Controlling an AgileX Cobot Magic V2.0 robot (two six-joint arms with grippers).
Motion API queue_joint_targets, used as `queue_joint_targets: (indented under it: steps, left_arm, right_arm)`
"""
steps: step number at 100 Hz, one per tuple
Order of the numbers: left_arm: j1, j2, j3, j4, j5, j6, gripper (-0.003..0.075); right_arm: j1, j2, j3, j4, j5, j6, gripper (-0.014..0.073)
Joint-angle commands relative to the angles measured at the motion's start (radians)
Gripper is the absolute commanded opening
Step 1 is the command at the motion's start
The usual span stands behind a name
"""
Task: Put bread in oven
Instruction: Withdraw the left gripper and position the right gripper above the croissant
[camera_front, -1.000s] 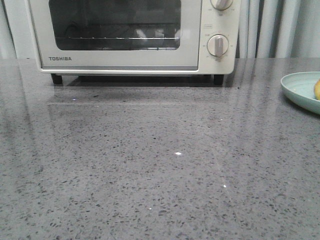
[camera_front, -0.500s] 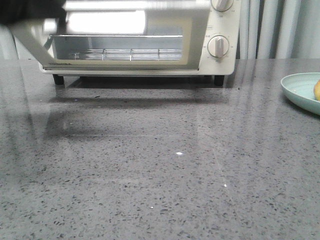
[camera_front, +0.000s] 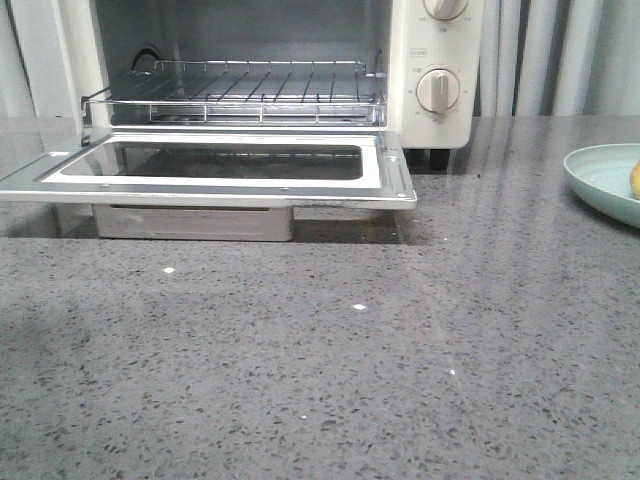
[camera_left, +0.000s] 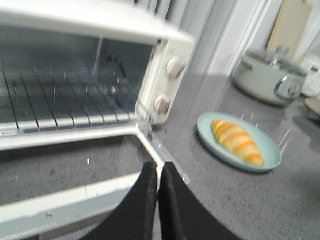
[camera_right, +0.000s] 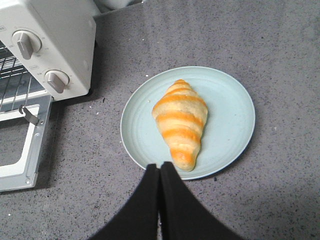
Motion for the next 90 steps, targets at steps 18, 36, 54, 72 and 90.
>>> queue_joint_targets:
  steps: [18,36,54,72,90]
  left_arm:
    - [0.099,-0.169,-0.091,0.074,0.153,-0.006,-0.0022]
    - [0.188,-0.228,-0.137,0.082,0.215,-0.006,-0.0022]
    - [0.24,-0.281,-0.183,0.082,0.228,-0.004,-0.0022]
    - [0.257,-0.314,-0.211,0.096,0.299,-0.004,-0.0022]
    - [0.257,-0.345,-0.214,0.109,0.354,-0.004,-0.0022]
  right_arm:
    - [-0.002,0.027,-0.033,-0.004,-0.033,-0.011,-0.0067]
    - [-0.002,0.076,-0.033,-0.004,-0.006,-0.011,-0.0067]
    - [-0.002,0.146,-0.033,-0.004,0.005,-0.048,-0.0067]
    - [-0.002,0.241,-0.033,-0.004,0.008,-0.084,-0.0061]
    - [-0.002,0.316,-0.051,-0.004,0.011,-0.088,0.0146]
